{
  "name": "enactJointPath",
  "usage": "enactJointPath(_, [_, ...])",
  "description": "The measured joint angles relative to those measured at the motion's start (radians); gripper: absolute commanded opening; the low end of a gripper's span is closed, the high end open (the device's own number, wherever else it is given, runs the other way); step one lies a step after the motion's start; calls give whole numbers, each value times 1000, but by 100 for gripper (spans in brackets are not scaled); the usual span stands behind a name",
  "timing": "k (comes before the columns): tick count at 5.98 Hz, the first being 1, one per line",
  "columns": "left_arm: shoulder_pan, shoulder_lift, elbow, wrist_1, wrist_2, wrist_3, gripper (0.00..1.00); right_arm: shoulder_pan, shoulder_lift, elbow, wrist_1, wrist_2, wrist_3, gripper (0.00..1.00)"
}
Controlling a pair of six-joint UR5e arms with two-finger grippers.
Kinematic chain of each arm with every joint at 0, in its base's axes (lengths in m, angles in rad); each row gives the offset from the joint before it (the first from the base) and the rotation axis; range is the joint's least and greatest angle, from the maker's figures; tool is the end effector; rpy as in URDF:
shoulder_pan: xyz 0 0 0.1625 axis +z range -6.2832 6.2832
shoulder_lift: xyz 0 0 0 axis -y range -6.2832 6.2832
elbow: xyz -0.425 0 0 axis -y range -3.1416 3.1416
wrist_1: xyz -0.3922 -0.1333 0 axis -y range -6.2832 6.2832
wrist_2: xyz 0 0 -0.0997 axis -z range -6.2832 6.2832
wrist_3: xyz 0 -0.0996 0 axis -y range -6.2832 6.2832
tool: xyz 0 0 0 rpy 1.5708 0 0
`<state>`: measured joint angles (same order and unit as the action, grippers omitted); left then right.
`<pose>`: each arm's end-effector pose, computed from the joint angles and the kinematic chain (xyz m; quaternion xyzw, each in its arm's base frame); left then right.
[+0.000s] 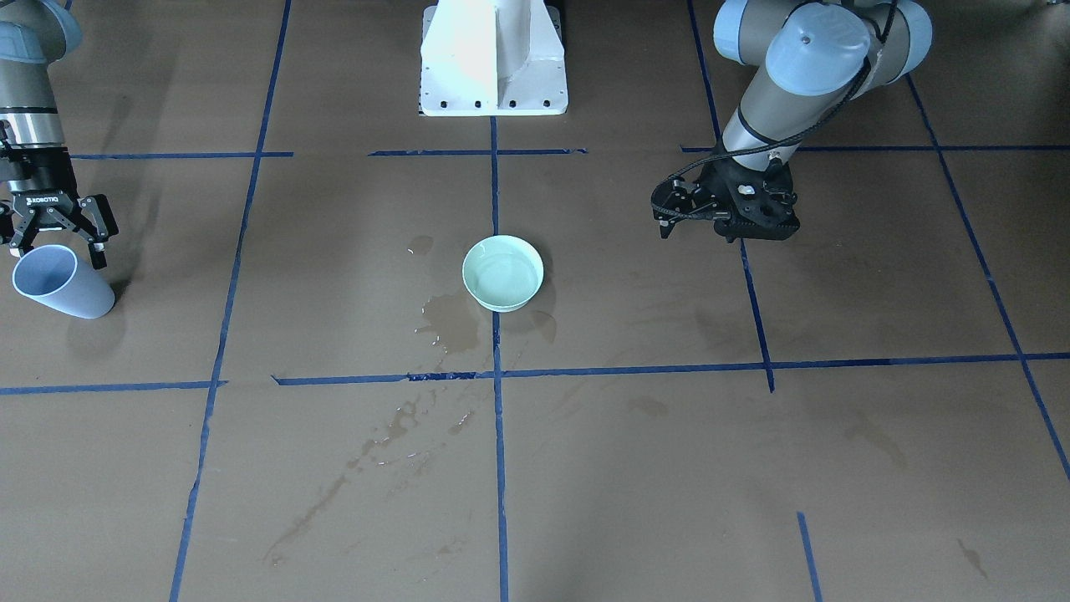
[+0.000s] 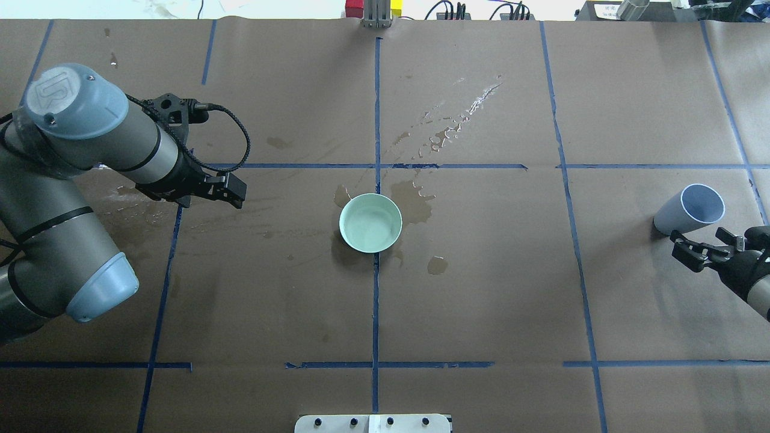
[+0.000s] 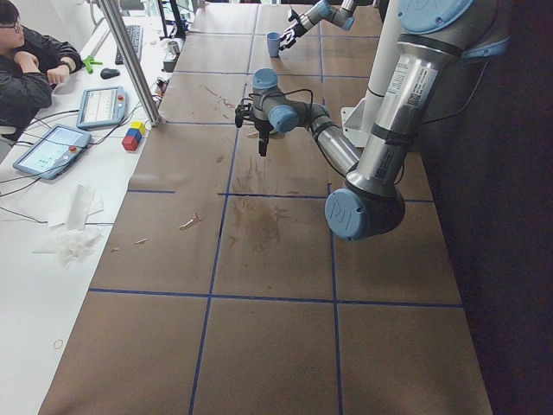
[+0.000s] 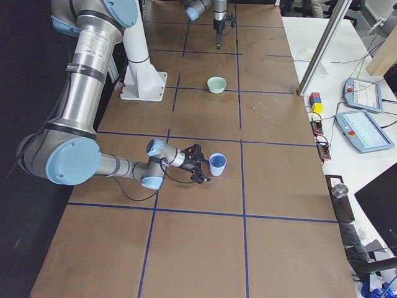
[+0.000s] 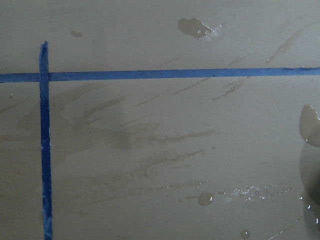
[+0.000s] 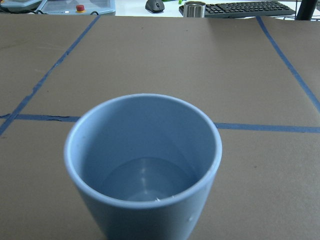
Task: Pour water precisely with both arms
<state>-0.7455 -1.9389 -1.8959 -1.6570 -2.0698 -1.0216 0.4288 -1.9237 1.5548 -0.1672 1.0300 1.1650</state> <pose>0.3732 -0.4611 0.3005 0.0398 0.4314 0.0055 0.9013 -0.2354 -0.3106 0.6606 0.4054 -0.3416 0.1417 0.8360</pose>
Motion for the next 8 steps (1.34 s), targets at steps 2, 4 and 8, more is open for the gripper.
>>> enactJointPath(2, [0, 1, 1, -1, -1, 0, 100, -4, 17, -8, 2, -22, 0, 100])
enactJointPath(4, [0, 3, 1, -1, -1, 0, 100, -4, 33, -23, 3, -39, -7, 100])
enactJointPath(8, [0, 3, 1, -1, -1, 0, 100, -4, 53, -30, 5, -63, -15, 100])
